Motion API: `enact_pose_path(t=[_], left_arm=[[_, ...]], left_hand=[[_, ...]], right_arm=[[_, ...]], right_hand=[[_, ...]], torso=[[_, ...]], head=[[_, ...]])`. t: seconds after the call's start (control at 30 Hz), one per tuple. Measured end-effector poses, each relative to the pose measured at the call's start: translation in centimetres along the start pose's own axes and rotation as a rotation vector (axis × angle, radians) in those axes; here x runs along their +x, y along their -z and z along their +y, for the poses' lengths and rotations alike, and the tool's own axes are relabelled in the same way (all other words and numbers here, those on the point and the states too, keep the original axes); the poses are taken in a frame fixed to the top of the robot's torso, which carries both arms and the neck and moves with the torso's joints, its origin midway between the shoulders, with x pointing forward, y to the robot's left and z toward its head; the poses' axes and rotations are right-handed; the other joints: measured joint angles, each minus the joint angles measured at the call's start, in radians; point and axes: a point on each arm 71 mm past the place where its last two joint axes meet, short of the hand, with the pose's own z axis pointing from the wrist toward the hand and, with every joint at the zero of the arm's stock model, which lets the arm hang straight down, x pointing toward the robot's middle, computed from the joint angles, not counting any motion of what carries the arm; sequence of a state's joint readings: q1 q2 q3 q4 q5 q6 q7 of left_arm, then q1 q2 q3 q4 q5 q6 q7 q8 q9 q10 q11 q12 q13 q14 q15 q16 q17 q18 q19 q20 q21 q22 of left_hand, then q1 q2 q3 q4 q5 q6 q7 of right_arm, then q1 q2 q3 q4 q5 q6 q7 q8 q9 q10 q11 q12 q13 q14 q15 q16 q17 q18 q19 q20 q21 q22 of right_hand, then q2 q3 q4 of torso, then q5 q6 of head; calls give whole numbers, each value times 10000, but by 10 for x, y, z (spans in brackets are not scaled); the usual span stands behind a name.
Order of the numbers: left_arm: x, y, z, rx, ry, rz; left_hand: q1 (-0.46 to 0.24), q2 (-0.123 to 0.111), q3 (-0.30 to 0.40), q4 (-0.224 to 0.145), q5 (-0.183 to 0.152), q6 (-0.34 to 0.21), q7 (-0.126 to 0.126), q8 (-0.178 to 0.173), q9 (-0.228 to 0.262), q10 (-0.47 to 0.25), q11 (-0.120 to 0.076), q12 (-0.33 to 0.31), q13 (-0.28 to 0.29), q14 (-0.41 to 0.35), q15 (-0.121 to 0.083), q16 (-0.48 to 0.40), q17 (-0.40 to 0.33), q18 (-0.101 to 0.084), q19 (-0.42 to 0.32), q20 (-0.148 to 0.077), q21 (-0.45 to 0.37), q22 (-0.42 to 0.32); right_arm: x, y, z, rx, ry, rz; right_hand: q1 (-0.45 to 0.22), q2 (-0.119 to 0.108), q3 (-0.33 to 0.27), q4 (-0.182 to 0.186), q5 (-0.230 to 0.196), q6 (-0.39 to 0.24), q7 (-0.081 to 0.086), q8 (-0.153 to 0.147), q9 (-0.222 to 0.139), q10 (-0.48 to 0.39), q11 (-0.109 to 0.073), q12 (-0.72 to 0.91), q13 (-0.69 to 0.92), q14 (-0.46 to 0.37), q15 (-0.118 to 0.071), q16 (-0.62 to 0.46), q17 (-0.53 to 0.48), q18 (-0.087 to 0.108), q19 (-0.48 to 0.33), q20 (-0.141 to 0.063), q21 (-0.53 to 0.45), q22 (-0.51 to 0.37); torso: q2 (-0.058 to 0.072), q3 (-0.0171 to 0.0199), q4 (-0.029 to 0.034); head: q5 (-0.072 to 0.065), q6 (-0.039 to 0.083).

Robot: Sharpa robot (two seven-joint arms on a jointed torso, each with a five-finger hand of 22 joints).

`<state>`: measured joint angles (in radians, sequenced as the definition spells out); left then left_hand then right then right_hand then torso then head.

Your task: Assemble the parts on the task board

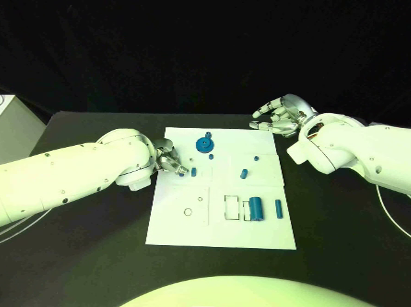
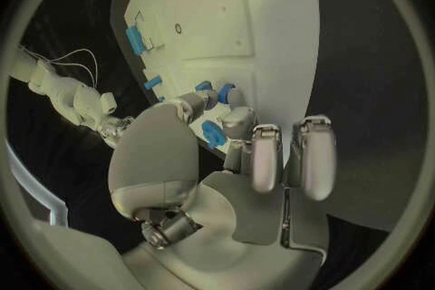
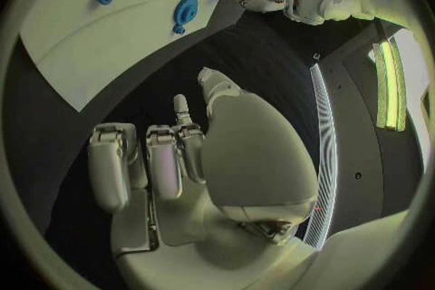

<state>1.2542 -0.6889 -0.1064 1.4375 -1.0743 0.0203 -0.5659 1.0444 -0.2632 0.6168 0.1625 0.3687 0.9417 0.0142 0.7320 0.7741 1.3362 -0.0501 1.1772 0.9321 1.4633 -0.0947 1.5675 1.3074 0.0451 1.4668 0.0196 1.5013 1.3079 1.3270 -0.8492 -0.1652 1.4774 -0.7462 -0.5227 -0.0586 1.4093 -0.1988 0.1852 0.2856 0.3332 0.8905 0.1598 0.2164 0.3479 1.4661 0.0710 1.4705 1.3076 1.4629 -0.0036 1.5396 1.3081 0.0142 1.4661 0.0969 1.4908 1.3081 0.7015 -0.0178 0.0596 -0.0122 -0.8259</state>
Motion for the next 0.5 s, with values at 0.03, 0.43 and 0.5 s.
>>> enact_pose_path(t=[0.03, 0.43, 0.5], left_arm=[[0, 0, 0, -2, -1, 3], [0, 0, 2, -51, 3, 12], [-1, 0, 3, -61, 6, 9]], left_hand=[[0, 0, -69, 46, 0, 0, 0, 0, -3, 0, 0, 0, 0, 0, 0, 0, -1, 0, 0, 0, 0, 0], [1, 0, -818, 351, -81, 1, -1, 0, -7, 1, 1, 0, 37, 0, 1, 0, 0, 0, 0, 1, 0, -1], [1, 0, -915, 427, -82, 1, -2, 0, -7, 1, 1, 0, 37, 0, 1, 0, 0, 0, 0, 1, 0, -1]], right_arm=[[0, 0, 0, 0, 0, -1], [0, 0, 0, 3, 2, -7], [0, 0, 0, 3, 3, -7]], right_hand=[[0, 0, 0, 0, 0, 0, 0, 0, 0, 0, 0, 0, 0, 0, 0, 0, 0, 0, 0, 0, 0, 0], [0, 0, 0, 0, 0, 0, 0, 0, 0, 0, 0, 0, -1, 0, 0, 0, -1, 0, 0, 0, 0, -2], [0, 0, 0, 0, 0, 0, 0, 0, 0, 0, 0, 0, -1, 0, 0, 0, -1, 0, 0, 0, 0, -2]], torso=[[0, 0, 0], [0, -7, 0], [0, -10, 0]], head=[[0, -1], [-11, 9], [-11, 12]])
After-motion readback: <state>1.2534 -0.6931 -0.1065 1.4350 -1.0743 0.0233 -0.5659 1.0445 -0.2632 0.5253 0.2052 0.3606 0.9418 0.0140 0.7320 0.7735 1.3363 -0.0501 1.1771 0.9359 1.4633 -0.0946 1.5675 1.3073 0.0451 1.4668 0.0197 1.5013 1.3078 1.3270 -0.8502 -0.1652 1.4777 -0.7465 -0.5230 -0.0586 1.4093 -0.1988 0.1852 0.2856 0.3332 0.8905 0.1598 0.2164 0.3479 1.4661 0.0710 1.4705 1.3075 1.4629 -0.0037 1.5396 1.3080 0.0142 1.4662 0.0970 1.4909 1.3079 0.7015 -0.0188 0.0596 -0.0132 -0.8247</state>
